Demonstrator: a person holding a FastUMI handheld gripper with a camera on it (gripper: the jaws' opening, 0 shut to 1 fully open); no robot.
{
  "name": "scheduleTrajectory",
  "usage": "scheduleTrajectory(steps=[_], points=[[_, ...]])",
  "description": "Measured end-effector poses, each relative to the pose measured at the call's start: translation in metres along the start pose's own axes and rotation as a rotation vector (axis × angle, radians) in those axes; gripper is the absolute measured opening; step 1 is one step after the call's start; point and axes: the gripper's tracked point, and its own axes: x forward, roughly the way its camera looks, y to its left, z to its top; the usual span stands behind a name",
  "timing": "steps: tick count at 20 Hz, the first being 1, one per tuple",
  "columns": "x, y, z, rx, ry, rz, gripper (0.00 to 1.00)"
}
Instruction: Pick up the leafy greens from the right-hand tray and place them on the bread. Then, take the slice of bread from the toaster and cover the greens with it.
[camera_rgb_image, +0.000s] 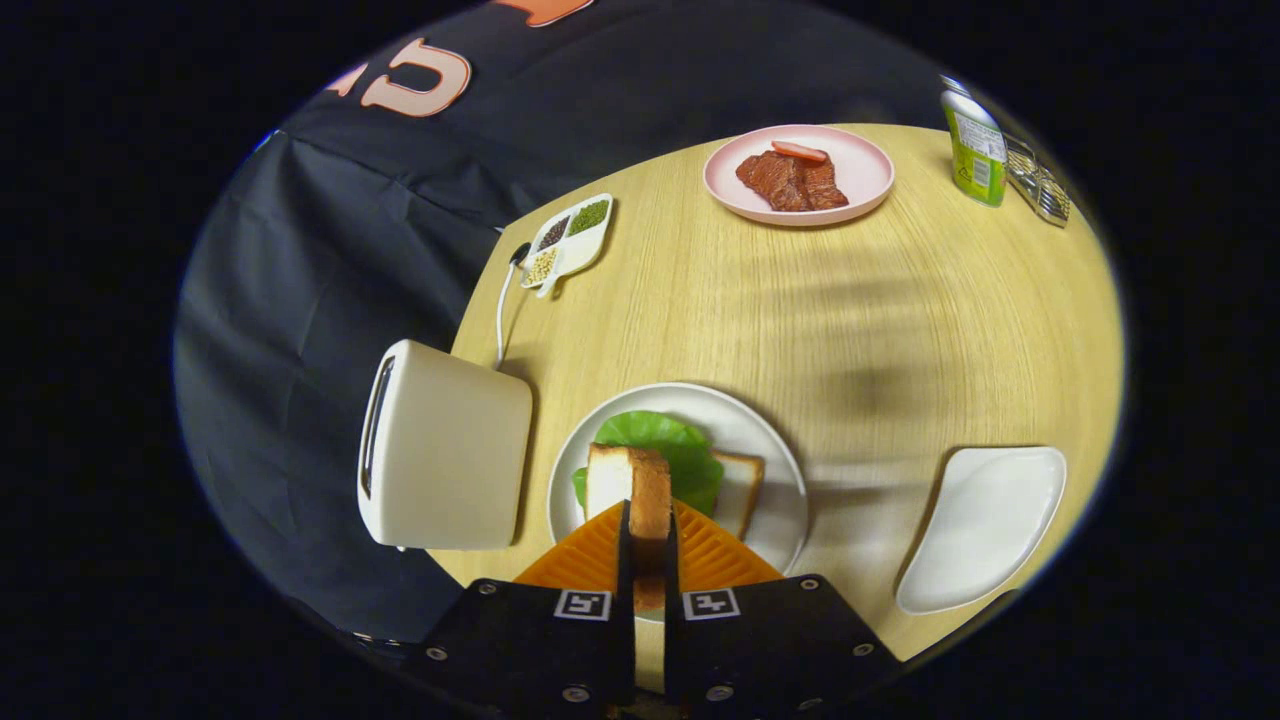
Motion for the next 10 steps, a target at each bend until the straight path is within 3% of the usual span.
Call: scheduleTrajectory(steps=[2, 4, 7, 10], points=[[0.003, -0.013, 0.001, -0.053, -0.022, -0.061, 0.18], [0.0, -0.023, 0.002, -0.136, -0.053, -0.13, 0.39], [-0.009, -0.013, 0.006, -0.188, -0.097, -0.127, 0.68], [-0.03, -0.003, 0.028, -0.219, -0.2, -0.117, 0.82]])
